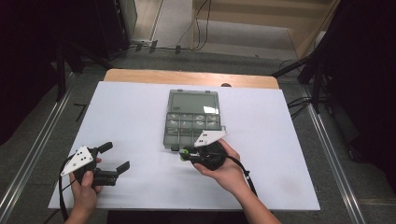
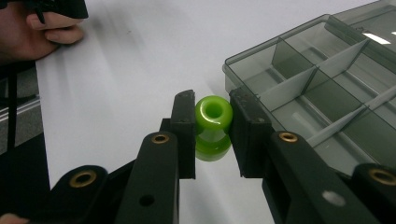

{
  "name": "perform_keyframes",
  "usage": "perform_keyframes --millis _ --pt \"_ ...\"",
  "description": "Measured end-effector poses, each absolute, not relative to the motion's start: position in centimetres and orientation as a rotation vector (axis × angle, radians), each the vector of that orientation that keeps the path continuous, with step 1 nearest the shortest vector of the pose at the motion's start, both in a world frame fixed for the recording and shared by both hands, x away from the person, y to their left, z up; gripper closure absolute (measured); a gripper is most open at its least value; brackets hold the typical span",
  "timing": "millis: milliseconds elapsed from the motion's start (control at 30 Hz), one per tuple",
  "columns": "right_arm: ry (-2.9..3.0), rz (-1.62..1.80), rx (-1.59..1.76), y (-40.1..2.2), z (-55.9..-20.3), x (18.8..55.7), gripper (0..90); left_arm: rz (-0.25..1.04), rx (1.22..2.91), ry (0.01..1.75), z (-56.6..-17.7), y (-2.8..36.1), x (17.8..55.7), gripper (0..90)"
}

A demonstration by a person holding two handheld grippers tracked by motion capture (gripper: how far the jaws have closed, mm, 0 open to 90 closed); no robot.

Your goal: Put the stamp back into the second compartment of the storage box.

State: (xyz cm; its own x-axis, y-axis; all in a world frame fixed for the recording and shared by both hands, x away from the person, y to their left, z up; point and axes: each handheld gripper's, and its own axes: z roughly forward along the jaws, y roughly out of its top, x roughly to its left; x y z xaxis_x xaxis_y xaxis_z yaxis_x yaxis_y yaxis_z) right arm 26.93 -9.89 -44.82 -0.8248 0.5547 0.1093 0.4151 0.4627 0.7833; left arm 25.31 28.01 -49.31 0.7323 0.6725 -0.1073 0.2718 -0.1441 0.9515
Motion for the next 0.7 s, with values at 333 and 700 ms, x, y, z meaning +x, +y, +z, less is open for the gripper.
perform_keyframes --millis 333,700 --pt "2.542 1.293 0.857 -9.7 -44.5 27.6 70.6 0.415 1.727 0.752 -49.3 28.0 25.3 0.0" --pt "2.523 1.287 0.863 -9.4 -43.9 28.4 70.6 0.413 1.722 0.751 -49.3 27.9 25.3 0.0"
